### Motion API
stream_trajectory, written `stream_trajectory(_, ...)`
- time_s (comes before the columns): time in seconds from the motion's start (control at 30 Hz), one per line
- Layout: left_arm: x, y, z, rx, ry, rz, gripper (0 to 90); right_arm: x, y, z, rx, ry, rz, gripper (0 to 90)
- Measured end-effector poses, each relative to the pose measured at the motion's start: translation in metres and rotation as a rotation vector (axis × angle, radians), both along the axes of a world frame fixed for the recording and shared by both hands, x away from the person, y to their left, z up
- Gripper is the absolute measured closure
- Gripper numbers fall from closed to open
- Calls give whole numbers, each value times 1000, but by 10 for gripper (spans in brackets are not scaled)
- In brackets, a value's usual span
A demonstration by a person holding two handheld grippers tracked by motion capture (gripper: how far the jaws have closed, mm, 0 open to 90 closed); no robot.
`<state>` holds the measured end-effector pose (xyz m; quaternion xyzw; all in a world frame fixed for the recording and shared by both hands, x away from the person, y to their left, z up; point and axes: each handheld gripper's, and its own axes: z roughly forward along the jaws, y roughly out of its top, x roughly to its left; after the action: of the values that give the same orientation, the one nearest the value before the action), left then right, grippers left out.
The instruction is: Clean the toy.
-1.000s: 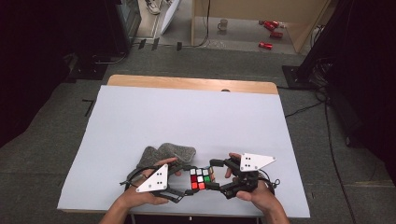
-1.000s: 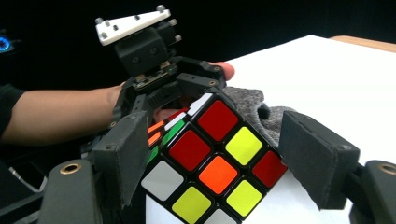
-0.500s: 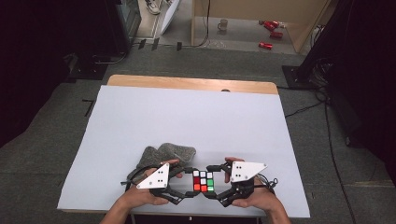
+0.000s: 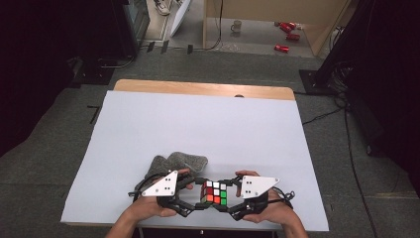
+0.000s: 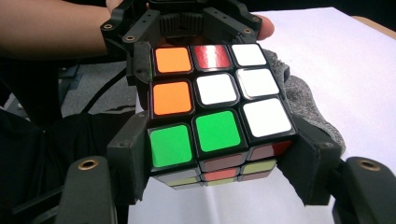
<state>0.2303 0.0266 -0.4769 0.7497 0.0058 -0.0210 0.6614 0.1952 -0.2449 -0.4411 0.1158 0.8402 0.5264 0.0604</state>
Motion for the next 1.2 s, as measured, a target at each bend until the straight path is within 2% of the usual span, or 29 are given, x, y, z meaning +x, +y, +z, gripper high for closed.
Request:
stream_trajectory(0.1, 0, 1, 0, 2, 5, 1, 336, 0, 1, 1, 7, 14, 1, 345)
stream_trajectory(0.23, -2, 1, 2, 5, -17, 39, 320, 2, 1, 2, 32, 38, -9, 346)
stream_trajectory(0.33, -1, 2, 3, 7, -17, 56, 311, 3, 0, 2, 42, 46, -25, 346)
stream_trajectory(0.43, 0, 5, 4, 11, -14, 77, 294, 6, -8, 5, 99, 74, -44, 346)
stream_trajectory(0.47, 1, 4, 3, 33, 0, 84, 290, 6, -10, 6, 113, 76, -49, 346)
stream_trajectory(0.5, 1, 4, 3, 33, 0, 84, 288, 6, -12, 7, 126, 77, -55, 346)
stream_trajectory(0.53, 1, 1, 2, 54, 0, 85, 287, 7, -13, 7, 138, 76, -57, 346)
stream_trajectory(0.6, 0, -1, 1, 59, -3, 86, 291, 6, -13, 7, 147, 69, -64, 346)
stream_trajectory(0.83, 1, 3, 4, 24, 21, 62, 327, 3, -9, 7, 139, 59, -54, 343)
stream_trajectory(1.0, 1, 4, 5, 16, 20, 57, 342, 3, -8, 8, 142, 59, -58, 335)
stream_trajectory(1.2, 2, 6, 5, 18, 48, 44, 343, 2, -6, 8, 148, 56, -60, 333)
